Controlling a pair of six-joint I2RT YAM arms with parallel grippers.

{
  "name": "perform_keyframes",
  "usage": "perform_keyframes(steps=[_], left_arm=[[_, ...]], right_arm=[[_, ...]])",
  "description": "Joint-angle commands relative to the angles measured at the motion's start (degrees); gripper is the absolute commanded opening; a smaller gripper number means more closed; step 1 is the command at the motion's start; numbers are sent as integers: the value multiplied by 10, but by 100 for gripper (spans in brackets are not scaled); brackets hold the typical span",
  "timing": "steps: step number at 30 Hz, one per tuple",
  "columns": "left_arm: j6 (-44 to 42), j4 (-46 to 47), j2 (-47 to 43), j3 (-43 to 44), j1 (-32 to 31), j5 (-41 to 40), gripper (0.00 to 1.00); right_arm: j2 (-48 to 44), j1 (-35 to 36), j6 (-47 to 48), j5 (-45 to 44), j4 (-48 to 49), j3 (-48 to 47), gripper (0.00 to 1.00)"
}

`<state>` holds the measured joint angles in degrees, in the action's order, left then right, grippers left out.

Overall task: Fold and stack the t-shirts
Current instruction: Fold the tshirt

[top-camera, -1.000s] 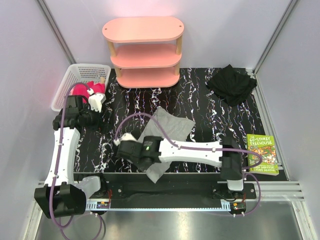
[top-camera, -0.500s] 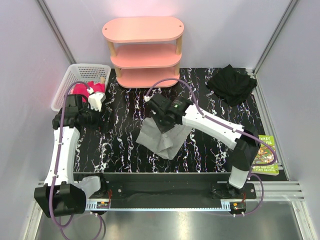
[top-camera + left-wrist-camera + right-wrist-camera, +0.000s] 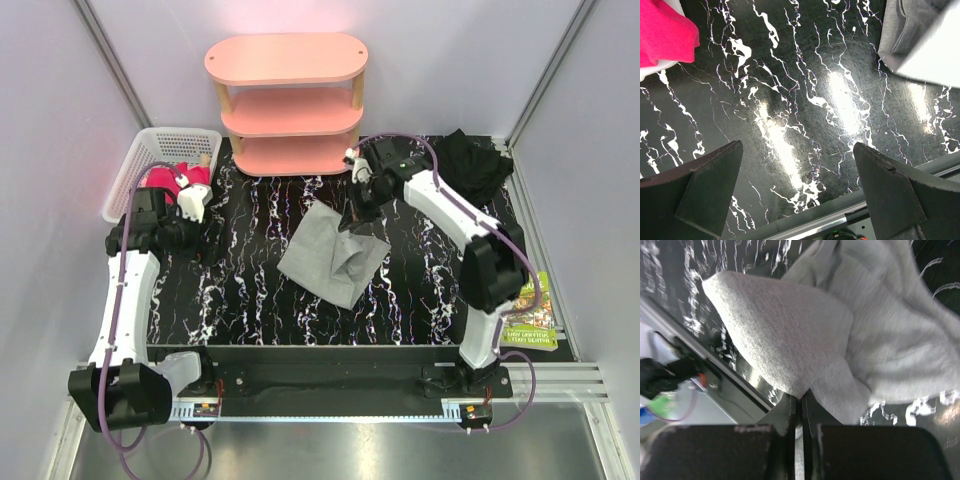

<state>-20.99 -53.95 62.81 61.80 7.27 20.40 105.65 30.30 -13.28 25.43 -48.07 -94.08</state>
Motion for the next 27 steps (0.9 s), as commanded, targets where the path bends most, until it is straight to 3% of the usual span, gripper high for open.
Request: perform_keyframes(steps=[1,4,5,7,10,11,12,22,25,27], left_arm=[[-5,10,-2,10,2,18,99],[-14,10,-13,4,2,13,99],[-18,10,-16,0,2,8,99],[-26,10,-23,-3,2,2,99],[-33,8,-30,-9,2,-2,99],[-34,9,-30,-11,2,0,99],[-33,8,-30,-12,2,1,99],[-20,0,-21,-19,-7,53,99],[1,0,-13,-14,-68,33,99],[17,4,-1,-11,-106,15,99]], right_arm=[[106,-51,-4,155,30,-46,3],[170,-74,-7,167,27,-71,14],[194,-83,-8,171,25,-76,28],[214,-89,-8,173,21,-88,39],[242,-103,-17,145,12,-101,66],[243,-104,-16,125,2,-105,92],[242,-107,-12,106,-6,-113,100],[211,-115,-9,-113,-118,-301,100],[220,-115,-20,-221,-196,-353,100],[203,-116,-20,-147,-184,-347,100]])
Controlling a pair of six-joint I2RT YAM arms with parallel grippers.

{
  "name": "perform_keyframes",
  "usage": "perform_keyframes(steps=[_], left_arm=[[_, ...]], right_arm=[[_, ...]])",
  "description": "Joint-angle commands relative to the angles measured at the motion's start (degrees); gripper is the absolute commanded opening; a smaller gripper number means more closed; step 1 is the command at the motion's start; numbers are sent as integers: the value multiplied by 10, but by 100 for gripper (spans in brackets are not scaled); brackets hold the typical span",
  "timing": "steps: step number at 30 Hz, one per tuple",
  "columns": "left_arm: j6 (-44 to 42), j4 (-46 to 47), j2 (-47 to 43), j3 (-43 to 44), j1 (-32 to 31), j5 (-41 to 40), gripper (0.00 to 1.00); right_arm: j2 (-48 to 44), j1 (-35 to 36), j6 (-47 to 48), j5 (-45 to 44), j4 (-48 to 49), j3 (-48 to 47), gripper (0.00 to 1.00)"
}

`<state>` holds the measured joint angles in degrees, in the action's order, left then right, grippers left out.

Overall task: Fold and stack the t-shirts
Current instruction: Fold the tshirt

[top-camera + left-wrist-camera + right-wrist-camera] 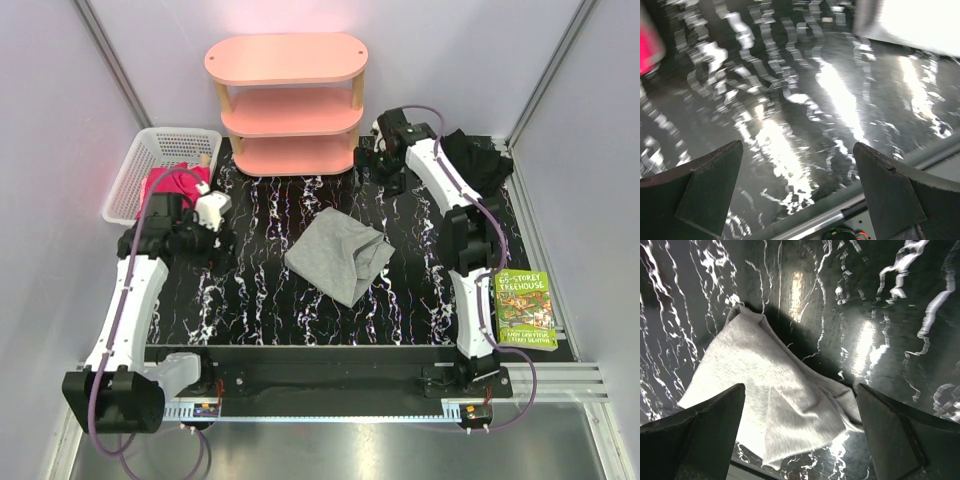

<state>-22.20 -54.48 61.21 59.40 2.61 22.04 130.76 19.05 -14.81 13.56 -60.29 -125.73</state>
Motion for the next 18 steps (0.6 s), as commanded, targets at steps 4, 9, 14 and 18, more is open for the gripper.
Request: perform_keyframes(steps=[4,9,14,18], left_arm=[[41,20,20,9,-65,-1,99],[29,20,11,-4,-66,-22,99],[22,21,13,-10,-66,-35,99],[22,20,15,-1,-66,-37,99]], right_arm=[[-131,1,-81,228,72,102,100],[-175,10,-170,401,254,231,100],[-194,13,-241,461,370,352,100],[-188,12,-239,449,370,434,100]])
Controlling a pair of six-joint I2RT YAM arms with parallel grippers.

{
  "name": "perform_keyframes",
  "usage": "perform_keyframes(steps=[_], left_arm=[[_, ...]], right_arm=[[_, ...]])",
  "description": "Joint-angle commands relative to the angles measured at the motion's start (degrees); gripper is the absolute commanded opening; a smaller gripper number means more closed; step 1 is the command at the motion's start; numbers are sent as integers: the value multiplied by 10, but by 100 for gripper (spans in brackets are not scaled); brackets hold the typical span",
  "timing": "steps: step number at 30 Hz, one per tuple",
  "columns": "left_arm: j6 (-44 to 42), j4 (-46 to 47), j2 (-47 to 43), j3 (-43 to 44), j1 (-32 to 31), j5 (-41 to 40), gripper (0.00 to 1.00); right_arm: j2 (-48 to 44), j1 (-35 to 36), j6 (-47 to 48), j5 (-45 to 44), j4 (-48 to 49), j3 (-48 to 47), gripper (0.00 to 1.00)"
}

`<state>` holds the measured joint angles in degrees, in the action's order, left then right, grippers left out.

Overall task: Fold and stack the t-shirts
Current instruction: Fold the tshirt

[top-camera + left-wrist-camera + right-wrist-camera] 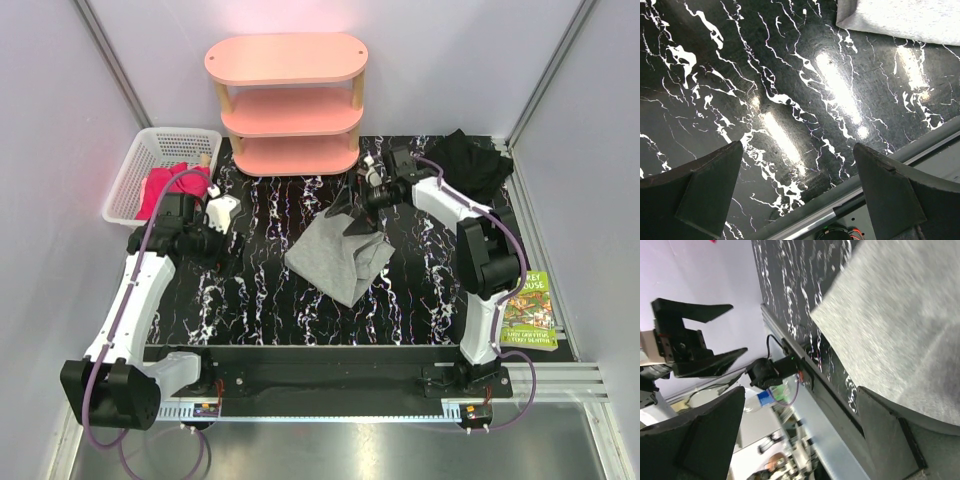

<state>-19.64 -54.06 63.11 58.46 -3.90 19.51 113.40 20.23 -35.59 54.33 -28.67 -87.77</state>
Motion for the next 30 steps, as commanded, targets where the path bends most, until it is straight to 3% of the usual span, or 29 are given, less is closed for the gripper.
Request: perform_keyframes(steps=[1,12,19,25,30], left_arm=[[-4,17,-5,11,-1,-12,99],[-15,15,-9,17,-1,-31,99],[-14,15,-8,9,-1,-31,99],[-13,14,-16,12,-1,-35,99],[-13,13,-17,12,-1,-40,99]], right_arm=[[-16,0,-30,34,54,69,100],[-17,-33,31,-87,-6,204,100],[-68,-32,77,-217,-137,88,100],[-96,12,64,-180,-177,-53,100],[-68,48,39,-101,-134,-59,100]])
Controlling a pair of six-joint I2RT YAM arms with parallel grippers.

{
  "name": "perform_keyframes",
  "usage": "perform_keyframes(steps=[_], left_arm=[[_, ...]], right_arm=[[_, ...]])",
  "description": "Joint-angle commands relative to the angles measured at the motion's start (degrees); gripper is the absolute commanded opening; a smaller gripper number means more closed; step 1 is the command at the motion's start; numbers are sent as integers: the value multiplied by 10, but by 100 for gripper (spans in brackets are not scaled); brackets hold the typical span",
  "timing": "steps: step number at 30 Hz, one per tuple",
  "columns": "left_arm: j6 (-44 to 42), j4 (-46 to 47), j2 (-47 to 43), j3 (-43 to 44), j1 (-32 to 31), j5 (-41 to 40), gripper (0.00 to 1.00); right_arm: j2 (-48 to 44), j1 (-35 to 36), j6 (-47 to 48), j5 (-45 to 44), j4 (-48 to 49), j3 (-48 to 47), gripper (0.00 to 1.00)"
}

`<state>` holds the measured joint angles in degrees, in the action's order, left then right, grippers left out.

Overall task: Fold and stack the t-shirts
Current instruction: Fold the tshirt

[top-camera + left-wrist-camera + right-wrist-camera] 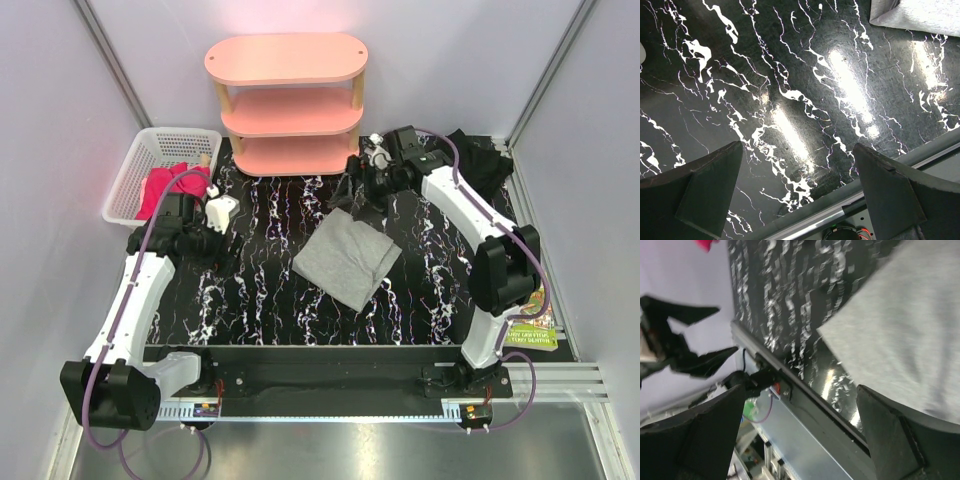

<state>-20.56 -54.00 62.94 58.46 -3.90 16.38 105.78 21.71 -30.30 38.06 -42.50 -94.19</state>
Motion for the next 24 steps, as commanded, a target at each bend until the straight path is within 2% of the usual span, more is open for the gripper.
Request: perform_keyframes(steps=[1,5,12,15,18,24], left_arm=[[-4,14,-16,12,-1,-9,99],[-3,12,-19,11,-1,-11,99],[-6,6,-26,17,-1,-16,99],[-6,6,-24,16,-1,-13,99],[-5,6,-19,18,-1,-10,99],[-10,-8,-22,34,-1,-14,99]], right_arm=[[16,37,-15,75,28,15,100],[64,38,-11,87,70,73,100],[173,39,9,89,99,105,100],[178,39,8,103,105,112,100],[145,36,30,84,75,79,100],[127,-76,26,63,57,-29,100]])
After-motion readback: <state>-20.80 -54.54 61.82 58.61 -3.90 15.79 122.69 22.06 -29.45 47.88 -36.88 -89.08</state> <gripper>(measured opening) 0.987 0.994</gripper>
